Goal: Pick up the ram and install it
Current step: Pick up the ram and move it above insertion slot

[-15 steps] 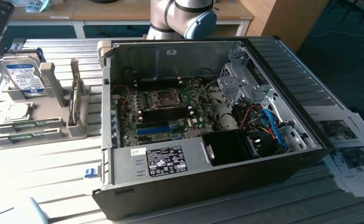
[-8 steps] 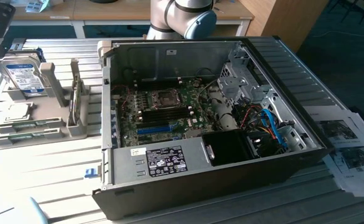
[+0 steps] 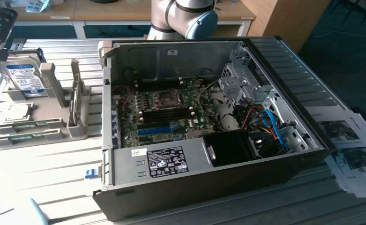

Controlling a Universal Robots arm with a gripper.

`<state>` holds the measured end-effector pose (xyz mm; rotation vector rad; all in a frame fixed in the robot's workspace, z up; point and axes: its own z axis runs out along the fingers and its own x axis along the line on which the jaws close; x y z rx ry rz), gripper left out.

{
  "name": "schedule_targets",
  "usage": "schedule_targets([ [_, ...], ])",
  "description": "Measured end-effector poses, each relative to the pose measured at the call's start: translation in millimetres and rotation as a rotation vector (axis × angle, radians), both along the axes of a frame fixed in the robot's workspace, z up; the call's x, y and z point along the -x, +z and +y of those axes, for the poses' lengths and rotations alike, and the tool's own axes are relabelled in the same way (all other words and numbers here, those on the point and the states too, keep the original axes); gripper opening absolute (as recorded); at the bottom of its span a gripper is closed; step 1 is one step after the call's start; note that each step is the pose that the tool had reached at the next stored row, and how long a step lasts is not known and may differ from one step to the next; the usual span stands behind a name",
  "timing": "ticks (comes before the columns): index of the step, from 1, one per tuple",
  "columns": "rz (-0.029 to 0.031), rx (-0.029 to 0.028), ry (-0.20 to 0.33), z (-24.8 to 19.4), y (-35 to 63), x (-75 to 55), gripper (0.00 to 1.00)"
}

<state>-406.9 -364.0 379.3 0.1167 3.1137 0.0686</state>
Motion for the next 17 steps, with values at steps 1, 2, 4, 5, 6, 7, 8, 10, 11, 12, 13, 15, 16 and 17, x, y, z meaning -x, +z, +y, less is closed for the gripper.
schedule_targets([
  [1,0.0,0.0,0.0,-0.1,-1.1,0.0,0.1],
  [2,0.0,0.0,0.0,-0.1,-2.1,0.1,0.1],
  [4,0.0,0.0,0.0,-0.2,-4.3,0.1,0.1],
  [5,0.0,0.0,0.0,-0.2,-5.3,0.1,0.1],
  [6,-0.0001,-0.0001,0.0,-0.3,-6.3,0.2,0.1],
  [7,0.0,0.0,0.0,-0.3,-7.2,0.2,0.1],
  [8,0.0,0.0001,0.0,-0.4,-8.3,0.3,0.1],
  [10,-0.0001,-0.0001,0.0,-0.5,-11.7,0.3,0.1],
  [11,0.0,0.0,0.0,-0.7,-13.9,0.4,0.1],
  [12,0.0,0.0,0.0,-0.7,-15.1,0.5,0.1],
  [13,0.0,0.0,0.0,-0.8,-16.3,0.5,0.1],
  [15,0.0,0.0,0.0,-0.9,-18.6,0.6,0.1],
  [16,-0.0001,0.0,0.0,-0.9,-19.8,0.7,0.1],
  [17,0.0,0.0,0.0,-1.0,-21.0,0.7,0.1],
])
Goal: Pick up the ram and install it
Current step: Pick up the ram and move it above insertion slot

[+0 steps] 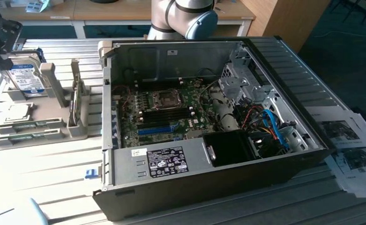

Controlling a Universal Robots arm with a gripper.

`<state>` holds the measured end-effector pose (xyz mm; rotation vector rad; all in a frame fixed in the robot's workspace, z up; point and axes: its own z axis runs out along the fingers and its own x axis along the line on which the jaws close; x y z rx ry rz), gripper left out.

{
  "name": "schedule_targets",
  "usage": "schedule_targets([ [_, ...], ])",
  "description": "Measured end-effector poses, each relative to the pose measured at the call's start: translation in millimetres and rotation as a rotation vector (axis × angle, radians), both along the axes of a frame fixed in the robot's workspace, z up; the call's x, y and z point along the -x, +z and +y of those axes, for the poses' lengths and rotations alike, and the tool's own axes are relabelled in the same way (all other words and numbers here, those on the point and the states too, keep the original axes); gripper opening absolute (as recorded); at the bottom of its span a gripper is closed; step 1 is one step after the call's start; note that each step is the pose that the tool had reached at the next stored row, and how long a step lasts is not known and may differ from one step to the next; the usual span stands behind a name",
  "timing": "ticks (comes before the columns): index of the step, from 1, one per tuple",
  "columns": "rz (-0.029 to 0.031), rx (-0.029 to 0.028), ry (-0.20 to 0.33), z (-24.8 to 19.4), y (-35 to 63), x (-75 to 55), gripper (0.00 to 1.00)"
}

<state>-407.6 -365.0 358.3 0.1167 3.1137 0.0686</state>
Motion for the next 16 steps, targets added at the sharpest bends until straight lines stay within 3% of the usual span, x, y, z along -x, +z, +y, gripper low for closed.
schedule_targets([
  [16,-0.0001,-0.0001,0.0,-0.1,-15.8,1.0,0.1],
])
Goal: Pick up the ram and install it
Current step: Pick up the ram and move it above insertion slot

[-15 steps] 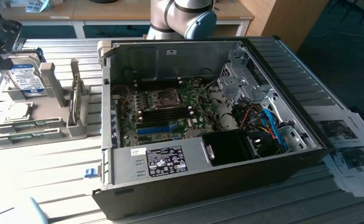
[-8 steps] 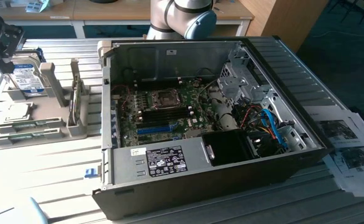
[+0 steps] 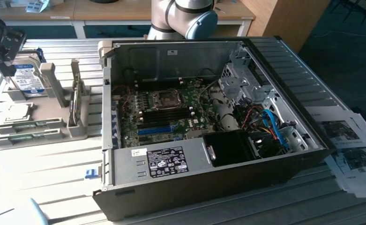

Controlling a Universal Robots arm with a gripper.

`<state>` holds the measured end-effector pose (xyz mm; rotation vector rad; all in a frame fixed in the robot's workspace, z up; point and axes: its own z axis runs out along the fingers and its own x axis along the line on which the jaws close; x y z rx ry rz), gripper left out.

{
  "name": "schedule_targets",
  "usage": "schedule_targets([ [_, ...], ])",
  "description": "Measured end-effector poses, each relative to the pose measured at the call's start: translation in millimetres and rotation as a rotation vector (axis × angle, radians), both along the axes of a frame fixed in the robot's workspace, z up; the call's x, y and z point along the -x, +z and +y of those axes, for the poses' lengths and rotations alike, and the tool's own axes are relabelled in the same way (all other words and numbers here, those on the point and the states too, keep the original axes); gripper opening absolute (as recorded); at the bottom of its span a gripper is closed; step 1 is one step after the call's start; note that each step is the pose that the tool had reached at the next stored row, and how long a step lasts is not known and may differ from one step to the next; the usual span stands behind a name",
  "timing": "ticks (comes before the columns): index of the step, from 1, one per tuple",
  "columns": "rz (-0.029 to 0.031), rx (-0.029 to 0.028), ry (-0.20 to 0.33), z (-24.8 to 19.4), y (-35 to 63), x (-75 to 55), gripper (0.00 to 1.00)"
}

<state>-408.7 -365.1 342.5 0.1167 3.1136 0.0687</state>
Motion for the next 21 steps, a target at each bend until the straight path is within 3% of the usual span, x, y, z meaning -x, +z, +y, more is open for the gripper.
schedule_targets([
  [14,0.0001,0.0001,0.005,0.0,-4.8,0.6,0.1],
  [21,0.0,0.0001,0.086,0.0,-4.9,0.6,0.1],
])
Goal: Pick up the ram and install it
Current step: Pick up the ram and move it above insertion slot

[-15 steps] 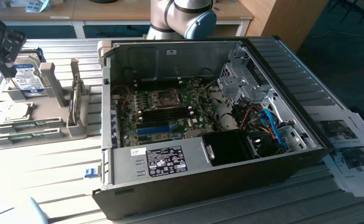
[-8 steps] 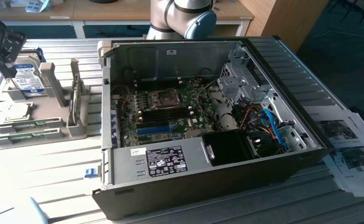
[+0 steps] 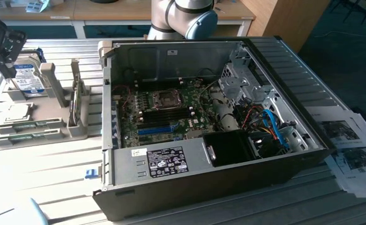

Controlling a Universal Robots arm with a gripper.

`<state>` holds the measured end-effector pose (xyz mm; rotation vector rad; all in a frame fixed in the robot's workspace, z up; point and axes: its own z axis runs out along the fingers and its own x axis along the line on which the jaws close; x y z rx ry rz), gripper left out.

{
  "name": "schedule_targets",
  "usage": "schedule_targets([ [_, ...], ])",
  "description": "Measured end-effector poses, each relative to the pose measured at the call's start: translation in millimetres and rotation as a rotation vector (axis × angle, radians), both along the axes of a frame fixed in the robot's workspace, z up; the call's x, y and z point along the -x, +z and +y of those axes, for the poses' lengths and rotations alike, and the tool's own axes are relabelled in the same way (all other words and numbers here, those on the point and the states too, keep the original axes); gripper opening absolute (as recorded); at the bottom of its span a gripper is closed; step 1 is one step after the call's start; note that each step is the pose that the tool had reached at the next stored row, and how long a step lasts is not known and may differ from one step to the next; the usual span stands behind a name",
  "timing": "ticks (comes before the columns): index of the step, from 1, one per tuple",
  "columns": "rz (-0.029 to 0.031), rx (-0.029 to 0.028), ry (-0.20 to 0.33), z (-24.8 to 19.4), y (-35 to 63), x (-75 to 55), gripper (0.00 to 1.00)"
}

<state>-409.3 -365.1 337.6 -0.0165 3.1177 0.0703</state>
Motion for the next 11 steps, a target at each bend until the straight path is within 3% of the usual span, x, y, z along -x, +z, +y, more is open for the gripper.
schedule_targets([
  [11,0.0001,0.0,0.119,0.0,-0.8,0.0,0.1],
])
